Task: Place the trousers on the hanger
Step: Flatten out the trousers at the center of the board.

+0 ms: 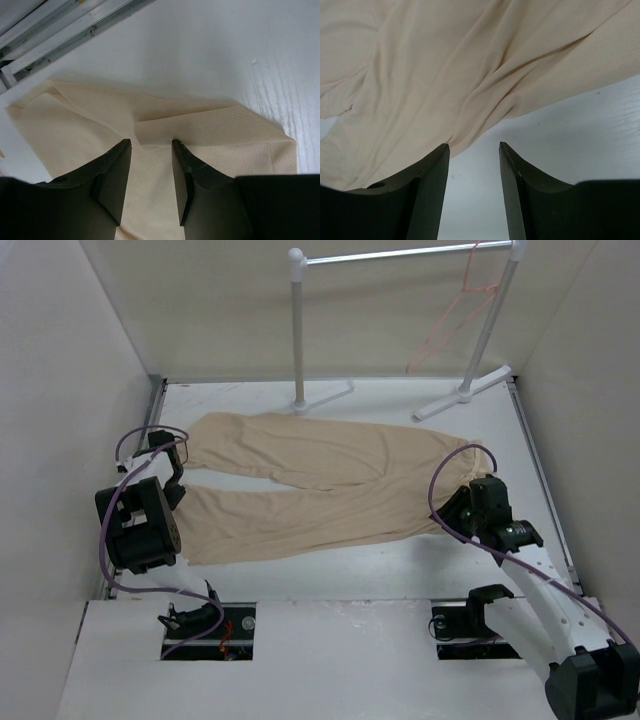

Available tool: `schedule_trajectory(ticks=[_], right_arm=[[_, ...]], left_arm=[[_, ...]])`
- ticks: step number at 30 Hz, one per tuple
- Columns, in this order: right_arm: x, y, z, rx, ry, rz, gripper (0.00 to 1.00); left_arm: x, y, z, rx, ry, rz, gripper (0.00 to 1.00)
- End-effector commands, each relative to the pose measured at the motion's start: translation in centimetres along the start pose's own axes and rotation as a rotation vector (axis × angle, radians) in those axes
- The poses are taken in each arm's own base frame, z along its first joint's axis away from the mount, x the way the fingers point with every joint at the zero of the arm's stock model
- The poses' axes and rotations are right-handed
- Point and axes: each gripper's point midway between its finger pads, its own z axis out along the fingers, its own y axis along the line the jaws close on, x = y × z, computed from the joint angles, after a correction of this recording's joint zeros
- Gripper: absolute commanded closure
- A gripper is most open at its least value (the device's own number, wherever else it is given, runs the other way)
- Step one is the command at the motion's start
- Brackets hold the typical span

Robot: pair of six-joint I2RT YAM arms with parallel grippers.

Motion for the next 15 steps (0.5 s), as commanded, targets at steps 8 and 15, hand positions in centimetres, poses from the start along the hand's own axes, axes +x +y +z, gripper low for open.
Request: schedule_trajectory(ticks=[8, 15], right_arm=[[-0.8, 1.9, -0.6, -0.087, -0.034, -0.022, 0.49], [-1.4, 2.4, -0.7, -0.104, -0.025, -0.008, 0.48]], left_arm=[[-2.1, -0.8, 0.4, -0.004, -0.024, -0.023, 0.87], [-2.6, -1.3, 0.6, 0.005, -0.024, -0.033, 1.0]])
